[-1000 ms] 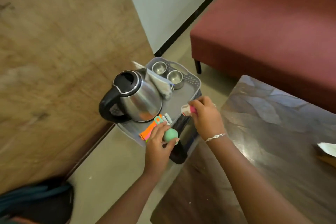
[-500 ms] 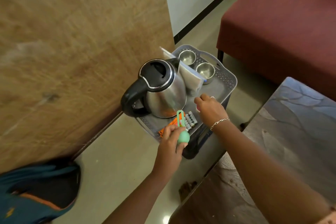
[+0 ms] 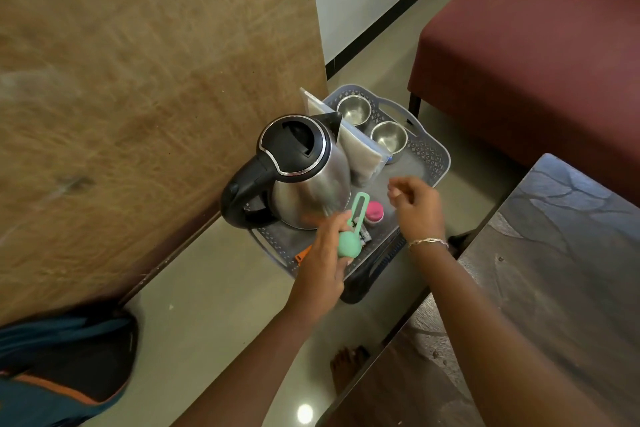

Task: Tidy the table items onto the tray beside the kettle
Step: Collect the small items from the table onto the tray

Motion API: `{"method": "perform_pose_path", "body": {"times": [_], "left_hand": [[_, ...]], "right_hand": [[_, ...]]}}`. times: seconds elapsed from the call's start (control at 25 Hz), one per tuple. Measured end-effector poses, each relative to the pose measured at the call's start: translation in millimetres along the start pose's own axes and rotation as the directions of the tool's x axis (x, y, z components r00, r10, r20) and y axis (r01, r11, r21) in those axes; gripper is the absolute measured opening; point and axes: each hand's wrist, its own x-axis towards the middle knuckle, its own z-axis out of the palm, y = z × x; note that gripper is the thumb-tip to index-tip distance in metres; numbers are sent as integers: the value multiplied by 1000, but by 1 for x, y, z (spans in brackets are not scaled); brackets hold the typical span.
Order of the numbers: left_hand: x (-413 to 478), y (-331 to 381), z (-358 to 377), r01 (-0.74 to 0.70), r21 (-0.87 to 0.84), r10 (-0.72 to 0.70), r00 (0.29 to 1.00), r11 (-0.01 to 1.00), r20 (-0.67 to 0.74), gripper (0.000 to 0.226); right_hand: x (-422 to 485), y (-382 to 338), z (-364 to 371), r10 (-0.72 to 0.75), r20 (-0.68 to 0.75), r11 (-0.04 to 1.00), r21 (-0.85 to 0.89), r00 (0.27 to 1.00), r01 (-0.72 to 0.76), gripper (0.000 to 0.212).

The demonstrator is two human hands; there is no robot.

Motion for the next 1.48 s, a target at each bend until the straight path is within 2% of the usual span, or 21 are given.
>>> {"method": "perform_pose_path", "body": {"times": [0.04, 0.08, 0.12, 0.24, 0.32, 0.4, 0.48, 0.56, 0.64, 0.76, 0.88, 1.08, 1.4, 1.48], "left_hand": [[3, 2, 2, -19, 0, 19, 999, 1000, 29, 83], [6, 5, 4, -38, 12, 38, 997, 999, 61, 86], [10, 7, 7, -63, 26, 61, 994, 998, 93, 88], [23, 14, 14, -151, 60, 141, 979, 987, 148, 86], [27, 12, 21, -188, 154, 176, 981, 970, 85, 81], [22, 2, 34, -76, 344, 60, 997, 936, 57, 83], [11, -10, 49, 71, 584, -141, 987, 808, 75, 92], [2, -22, 61, 132, 686, -256, 963, 715, 81, 95], [0, -27, 66, 145, 683, -267, 961, 716, 76, 94], [3, -29, 66, 110, 670, -245, 963, 735, 111, 93], [6, -31, 62, 69, 689, -274, 942, 722, 192, 98], [10, -26, 61, 71, 705, -325, 917, 706, 234, 101], [16, -22, 59, 63, 749, -406, 868, 659, 285, 103], [17, -21, 59, 69, 744, -418, 860, 664, 293, 103]], "right_hand": [[-4, -6, -5, 135, 28, 958, 253, 990, -138, 7], [-7, -11, -9, 221, 109, 873, 420, 969, -247, 3], [-8, -14, -13, 258, 173, 814, 491, 950, -311, 4], [-3, -17, -25, 322, 165, 804, 473, 932, -361, 13], [8, -17, -36, 363, 83, 795, 491, 928, -355, 13], [27, -17, -45, 396, -47, 801, 506, 917, -320, 5], [51, -15, -48, 373, -207, 879, 392, 905, -272, 8], [71, -11, -43, 287, -298, 954, 170, 911, -245, 13], [82, -6, -33, 204, -296, 975, -24, 933, -221, 13], [90, 2, -24, 163, -283, 965, -153, 945, -212, 13], [94, 6, -17, 110, -239, 942, -285, 965, -178, 14], [100, 9, -12, 22, -128, 835, -543, 991, -89, 16], [97, 10, -7, -28, -51, 691, -722, 998, -17, 24], [96, 8, -8, -28, -26, 687, -727, 999, 0, 26]]}}
